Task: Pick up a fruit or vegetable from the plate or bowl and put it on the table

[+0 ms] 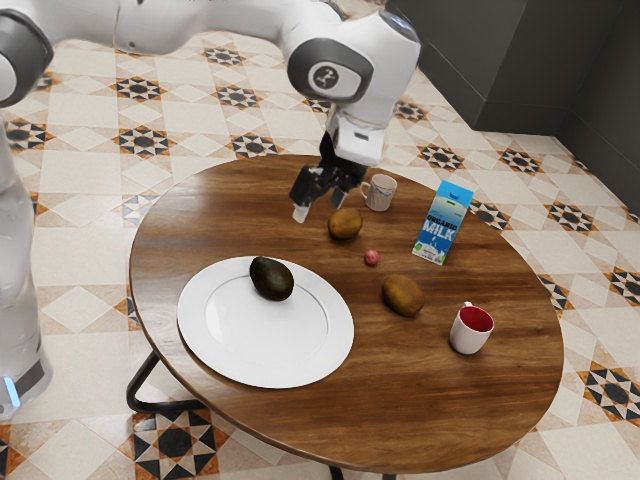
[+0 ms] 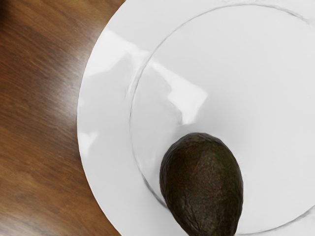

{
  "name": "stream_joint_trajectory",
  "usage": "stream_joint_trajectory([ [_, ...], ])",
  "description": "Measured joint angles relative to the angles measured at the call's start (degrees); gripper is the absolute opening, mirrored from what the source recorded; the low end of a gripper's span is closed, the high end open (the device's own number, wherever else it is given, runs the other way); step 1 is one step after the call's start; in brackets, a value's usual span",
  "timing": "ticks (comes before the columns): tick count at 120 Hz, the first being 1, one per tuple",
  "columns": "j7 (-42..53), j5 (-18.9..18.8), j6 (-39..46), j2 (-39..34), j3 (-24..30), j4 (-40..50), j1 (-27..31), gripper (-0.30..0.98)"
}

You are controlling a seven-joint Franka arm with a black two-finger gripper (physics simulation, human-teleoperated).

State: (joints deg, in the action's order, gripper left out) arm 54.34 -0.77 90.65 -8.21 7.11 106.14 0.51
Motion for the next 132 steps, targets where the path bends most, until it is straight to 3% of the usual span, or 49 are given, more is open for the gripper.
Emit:
stream_joint_trajectory([
  [27, 4.48, 2.38, 0.94, -6.24, 0.53, 8.54, -0.32, 0.69],
  [59, 7.01, 4.71, 1.74, -8.44, 1.41, 14.02, -0.34, 0.69],
  [111, -0.75, 4.28, 2.41, -6.34, 0.69, 14.19, 1.28, 0.69],
  [132, -3.71, 5.92, 3.37, -5.41, -0.21, 15.14, 1.39, 0.69],
])
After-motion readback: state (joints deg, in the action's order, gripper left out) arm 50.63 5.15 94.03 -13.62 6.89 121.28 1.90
